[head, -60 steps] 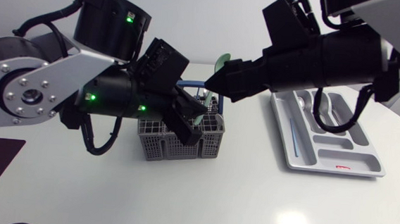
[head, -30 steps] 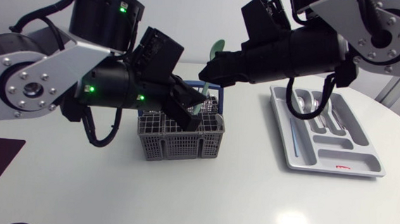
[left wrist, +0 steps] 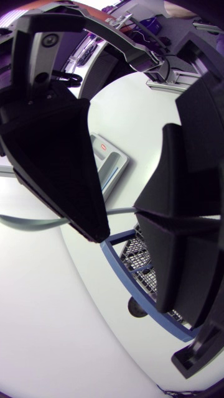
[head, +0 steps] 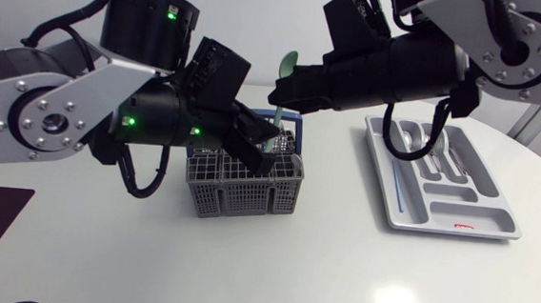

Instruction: Unload the cutlery basket into the drawer organizer.

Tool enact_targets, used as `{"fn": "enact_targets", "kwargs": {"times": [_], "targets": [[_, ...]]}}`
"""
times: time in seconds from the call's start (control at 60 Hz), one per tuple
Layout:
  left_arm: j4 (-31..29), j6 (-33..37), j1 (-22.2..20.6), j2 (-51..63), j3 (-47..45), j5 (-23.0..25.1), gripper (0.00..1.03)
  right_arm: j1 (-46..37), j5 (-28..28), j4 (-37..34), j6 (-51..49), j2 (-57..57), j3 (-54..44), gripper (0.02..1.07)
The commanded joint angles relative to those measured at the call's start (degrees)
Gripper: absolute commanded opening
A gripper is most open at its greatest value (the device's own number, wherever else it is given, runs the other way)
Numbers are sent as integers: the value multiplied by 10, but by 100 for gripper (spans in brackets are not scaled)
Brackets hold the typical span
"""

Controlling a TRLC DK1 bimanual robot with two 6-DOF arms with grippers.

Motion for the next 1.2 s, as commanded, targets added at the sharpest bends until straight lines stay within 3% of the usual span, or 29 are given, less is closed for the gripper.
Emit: {"fn": "enact_targets", "kwargs": {"times": [0.0,0.083,0.2,0.367,0.617,0.933,1.183], "targets": [[-1,-13,1,8,15,-4,16,0,5,4,2,2,-1,12],[-2,-13,1,4,16,-5,32,-1,5,2,-4,-2,-7,12],[-1,-13,1,-5,14,-5,63,-3,4,0,-11,-11,-22,12],[1,-10,-3,-29,11,-5,83,-14,0,-5,-27,-27,-42,12],[-6,7,-4,-54,2,-3,86,-89,-46,-46,-107,-64,-85,12],[-5,111,0,-19,10,26,90,-281,-133,-149,-386,-78,-145,12],[-35,210,3,47,55,38,92,-423,-146,-209,-626,-41,-150,13]]}}
